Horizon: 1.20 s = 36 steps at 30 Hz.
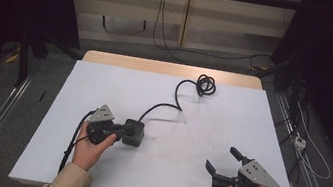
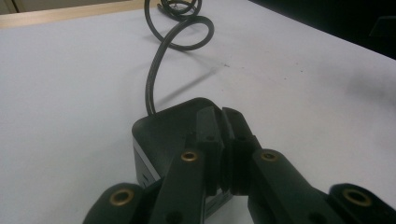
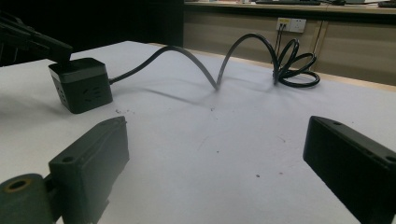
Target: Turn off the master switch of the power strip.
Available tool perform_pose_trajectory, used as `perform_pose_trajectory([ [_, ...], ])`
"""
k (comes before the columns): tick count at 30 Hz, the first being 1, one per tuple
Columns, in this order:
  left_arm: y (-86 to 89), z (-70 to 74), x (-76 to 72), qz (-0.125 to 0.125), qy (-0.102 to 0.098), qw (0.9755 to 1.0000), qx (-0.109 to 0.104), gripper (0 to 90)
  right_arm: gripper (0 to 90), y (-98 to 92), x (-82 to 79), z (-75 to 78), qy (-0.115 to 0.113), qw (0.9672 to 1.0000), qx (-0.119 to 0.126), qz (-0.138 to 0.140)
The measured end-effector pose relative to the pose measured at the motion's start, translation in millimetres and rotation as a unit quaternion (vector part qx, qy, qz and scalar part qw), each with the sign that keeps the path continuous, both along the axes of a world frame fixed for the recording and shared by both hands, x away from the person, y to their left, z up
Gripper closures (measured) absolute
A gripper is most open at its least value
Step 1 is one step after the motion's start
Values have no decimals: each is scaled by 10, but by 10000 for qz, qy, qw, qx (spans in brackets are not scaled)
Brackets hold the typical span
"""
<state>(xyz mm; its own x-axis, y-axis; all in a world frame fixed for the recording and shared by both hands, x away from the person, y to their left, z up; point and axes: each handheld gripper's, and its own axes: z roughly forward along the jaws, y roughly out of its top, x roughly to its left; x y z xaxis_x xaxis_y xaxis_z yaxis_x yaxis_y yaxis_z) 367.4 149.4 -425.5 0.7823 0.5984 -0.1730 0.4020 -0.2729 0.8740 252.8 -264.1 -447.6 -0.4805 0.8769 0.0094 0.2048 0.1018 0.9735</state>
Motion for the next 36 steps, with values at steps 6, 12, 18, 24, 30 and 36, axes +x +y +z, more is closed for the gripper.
perform_pose_trajectory([
  [6, 4, 6, -5, -2, 13, 10000, -10, 807, 62, 5, 3, -2, 9, 10000, -4, 12],
  [12, 23, 16, -6, -10, 61, 10000, -14, 707, 62, 7, 1, -1, 12, 10000, -5, 13],
  [18, 44, 34, -11, 8, 77, 10000, -10, 626, 62, 9, 1, 0, 3, 10000, -4, 22],
  [24, 66, 51, -9, 63, 112, 9999, -9, 505, 62, 13, 3, 0, 8, 10000, -2, 21],
  [30, 82, 58, -9, 62, 189, 9998, -3, 425, 62, 14, 2, -1, 9, 10000, -1, 23],
  [36, 97, 65, -23, 15, 258, 9997, 16, 324, 62, 12, 1, 2, 4, 10000, -6, 24],
])
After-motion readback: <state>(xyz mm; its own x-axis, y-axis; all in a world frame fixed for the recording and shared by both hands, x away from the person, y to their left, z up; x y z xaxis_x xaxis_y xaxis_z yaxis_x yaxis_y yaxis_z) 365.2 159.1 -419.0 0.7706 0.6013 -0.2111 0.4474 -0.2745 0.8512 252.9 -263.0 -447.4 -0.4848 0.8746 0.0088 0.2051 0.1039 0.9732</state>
